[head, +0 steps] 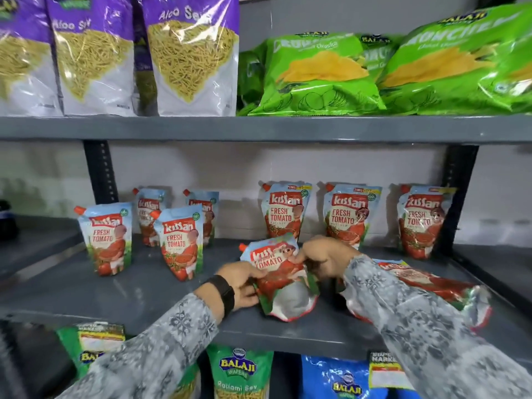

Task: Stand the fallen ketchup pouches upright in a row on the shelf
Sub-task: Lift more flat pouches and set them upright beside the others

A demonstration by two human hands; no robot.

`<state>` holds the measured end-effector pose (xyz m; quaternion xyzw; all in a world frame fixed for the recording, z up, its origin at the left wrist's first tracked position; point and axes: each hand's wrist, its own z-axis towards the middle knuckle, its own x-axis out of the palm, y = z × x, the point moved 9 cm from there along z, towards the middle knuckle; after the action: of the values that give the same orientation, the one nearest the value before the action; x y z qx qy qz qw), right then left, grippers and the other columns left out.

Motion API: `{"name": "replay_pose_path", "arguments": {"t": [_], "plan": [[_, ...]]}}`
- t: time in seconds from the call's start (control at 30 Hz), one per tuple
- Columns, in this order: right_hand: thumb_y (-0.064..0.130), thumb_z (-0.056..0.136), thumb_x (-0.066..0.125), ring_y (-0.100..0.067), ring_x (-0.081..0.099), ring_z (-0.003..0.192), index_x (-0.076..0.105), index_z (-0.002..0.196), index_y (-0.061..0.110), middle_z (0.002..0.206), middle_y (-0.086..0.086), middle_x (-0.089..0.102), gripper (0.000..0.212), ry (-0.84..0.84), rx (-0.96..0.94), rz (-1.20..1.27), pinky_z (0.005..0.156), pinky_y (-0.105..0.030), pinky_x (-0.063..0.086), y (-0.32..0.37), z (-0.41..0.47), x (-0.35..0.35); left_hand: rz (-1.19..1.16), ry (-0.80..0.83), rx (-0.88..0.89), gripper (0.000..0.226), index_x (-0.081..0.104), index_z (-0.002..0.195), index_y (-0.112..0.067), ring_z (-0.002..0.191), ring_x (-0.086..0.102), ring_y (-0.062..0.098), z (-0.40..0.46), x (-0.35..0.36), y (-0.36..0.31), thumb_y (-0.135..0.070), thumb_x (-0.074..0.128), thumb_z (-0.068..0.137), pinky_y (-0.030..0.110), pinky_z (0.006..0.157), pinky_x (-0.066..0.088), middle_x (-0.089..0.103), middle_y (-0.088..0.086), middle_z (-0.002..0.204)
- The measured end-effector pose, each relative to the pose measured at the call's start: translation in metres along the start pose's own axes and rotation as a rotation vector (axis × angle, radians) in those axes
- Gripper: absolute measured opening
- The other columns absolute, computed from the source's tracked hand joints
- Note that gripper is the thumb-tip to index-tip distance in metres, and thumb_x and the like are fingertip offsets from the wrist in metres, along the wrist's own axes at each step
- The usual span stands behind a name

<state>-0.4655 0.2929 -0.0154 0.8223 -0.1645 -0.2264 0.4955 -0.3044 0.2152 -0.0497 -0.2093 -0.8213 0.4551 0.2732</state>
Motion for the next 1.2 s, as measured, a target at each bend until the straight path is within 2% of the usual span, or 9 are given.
{"name": "replay_pose_path", "arguments": {"t": [0.07, 0.17, 0.27, 0.37, 0.57, 0.73, 0.9, 1.13, 1.2], "plan": [[-0.004, 0.092, 0.066, -0.024, 0.072, 0.073, 0.065, 0.098, 0.004, 0.077, -0.007, 0.077, 0.01, -0.071, -0.137, 0.018, 0.065, -0.037, 0.061, 0.022, -0.013, -0.003, 0.07, -0.052, 0.164, 0.029, 0.066, 0.111, -0.003, 0.079, 0.067, 0.022, -0.006, -0.004, -0.029, 0.008, 0.067, 0.085, 0.045, 0.082, 0.057, 0.074, 0.013, 0.098], [-0.005, 0.089, 0.07, -0.021, 0.071, 0.084, 0.068, 0.105, 0.009, 0.101, -0.008, 0.077, 0.021, -0.199, -0.35, 0.111, 0.07, -0.038, 0.059, 0.055, -0.025, -0.013, 0.162, -0.082, 0.454, 0.044, 0.064, 0.12, -0.007, 0.082, 0.068, 0.017, -0.019, -0.002, -0.082, 0.011, 0.072, 0.081, 0.039, 0.07, 0.06, 0.074, 0.01, 0.112], [-0.004, 0.085, 0.075, -0.023, 0.074, 0.092, 0.065, 0.098, 0.02, 0.105, -0.004, 0.077, 0.029, -0.326, -0.531, 0.181, 0.076, -0.048, 0.063, 0.072, -0.025, -0.011, 0.232, -0.157, 0.724, 0.06, 0.056, 0.125, -0.014, 0.09, 0.069, 0.016, -0.028, -0.009, -0.118, 0.013, 0.075, 0.075, 0.037, 0.072, 0.059, 0.071, 0.007, 0.115], [-0.007, 0.083, 0.075, -0.025, 0.075, 0.098, 0.064, 0.108, 0.015, 0.105, -0.004, 0.075, 0.035, -0.414, -0.64, 0.235, 0.085, -0.051, 0.064, 0.074, -0.022, 0.0, 0.27, -0.18, 0.87, 0.063, 0.053, 0.128, -0.019, 0.089, 0.069, 0.009, -0.028, -0.019, -0.129, 0.01, 0.075, 0.077, 0.022, 0.066, 0.059, 0.068, -0.001, 0.108], [-0.003, 0.083, 0.076, -0.021, 0.074, 0.098, 0.065, 0.105, 0.014, 0.104, -0.004, 0.076, 0.03, -0.523, -0.634, 0.2, 0.083, -0.048, 0.065, 0.037, 0.003, 0.023, 0.325, -0.161, 0.872, 0.067, 0.051, 0.126, -0.027, 0.1, 0.07, 0.018, 0.004, -0.042, -0.097, 0.006, 0.078, 0.075, 0.036, 0.079, 0.061, 0.068, 0.003, 0.117], [-0.006, 0.09, 0.068, -0.014, 0.072, 0.098, 0.063, 0.113, 0.013, 0.105, -0.001, 0.073, 0.031, -0.538, -0.634, 0.247, 0.077, -0.031, 0.063, 0.023, 0.014, 0.03, 0.308, -0.102, 0.829, 0.063, 0.049, 0.123, -0.031, 0.111, 0.064, 0.022, 0.032, -0.053, -0.082, 0.0, 0.079, 0.078, 0.04, 0.089, 0.058, 0.064, 0.002, 0.121], [-0.002, 0.09, 0.07, -0.017, 0.073, 0.104, 0.064, 0.118, 0.017, 0.113, -0.003, 0.074, 0.034, -0.511, -0.626, 0.299, 0.084, -0.036, 0.065, 0.015, 0.02, 0.032, 0.313, -0.057, 0.799, 0.063, 0.05, 0.129, -0.026, 0.113, 0.064, 0.021, 0.041, -0.058, -0.08, -0.008, 0.082, 0.078, 0.042, 0.095, 0.056, 0.064, 0.003, 0.123], [0.004, 0.088, 0.074, -0.015, 0.068, 0.099, 0.061, 0.122, 0.021, 0.107, -0.003, 0.068, 0.04, -0.636, -0.679, 0.138, 0.084, -0.029, 0.058, 0.021, -0.036, -0.011, 0.233, -0.311, 0.876, 0.038, 0.057, 0.117, -0.025, 0.082, 0.061, 0.006, 0.007, -0.076, -0.083, -0.014, 0.075, 0.085, 0.02, 0.07, 0.05, 0.062, -0.003, 0.1], [0.007, 0.088, 0.076, -0.017, 0.069, 0.099, 0.064, 0.123, 0.019, 0.106, -0.003, 0.07, 0.039, -0.684, -0.709, 0.043, 0.087, -0.032, 0.059, 0.026, -0.065, -0.039, 0.208, -0.275, 0.924, 0.03, 0.059, 0.106, -0.031, 0.08, 0.06, 0.007, -0.009, -0.057, -0.084, -0.012, 0.073, 0.087, 0.019, 0.068, 0.048, 0.062, -0.005, 0.095]]}}
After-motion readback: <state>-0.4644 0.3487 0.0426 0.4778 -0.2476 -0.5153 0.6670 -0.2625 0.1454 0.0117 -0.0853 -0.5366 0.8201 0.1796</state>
